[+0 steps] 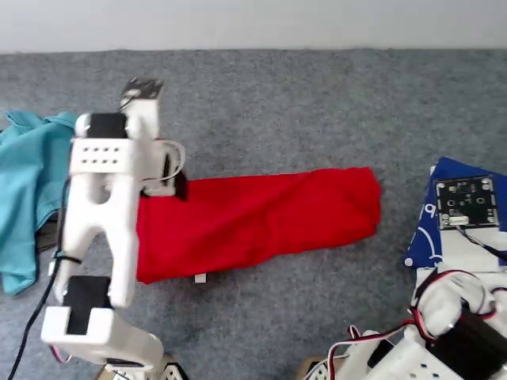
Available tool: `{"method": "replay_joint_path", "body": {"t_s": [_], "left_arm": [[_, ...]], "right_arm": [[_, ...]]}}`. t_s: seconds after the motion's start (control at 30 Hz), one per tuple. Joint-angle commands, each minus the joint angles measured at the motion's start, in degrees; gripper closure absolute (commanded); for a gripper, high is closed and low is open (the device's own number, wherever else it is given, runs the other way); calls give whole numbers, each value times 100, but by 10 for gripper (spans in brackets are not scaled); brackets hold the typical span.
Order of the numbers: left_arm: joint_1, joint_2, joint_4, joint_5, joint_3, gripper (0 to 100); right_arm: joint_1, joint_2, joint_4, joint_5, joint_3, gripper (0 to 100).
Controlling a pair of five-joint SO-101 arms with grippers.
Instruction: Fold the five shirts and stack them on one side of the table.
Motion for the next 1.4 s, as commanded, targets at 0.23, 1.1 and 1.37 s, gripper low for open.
{"method": "replay_joint_path", "body": {"t_s": [0.23, 1.1, 1.37], "left_arm": [[-949, -352, -2022, -360, 2088, 756], [-747, 2004, -2180, -176, 1270, 985], [-1292, 949, -2163, -246, 1279, 987]], "right_arm": [[40, -48, 224, 26, 0, 984], [40, -57, 198, 35, 396, 984], [40, -57, 198, 35, 396, 984]]}}
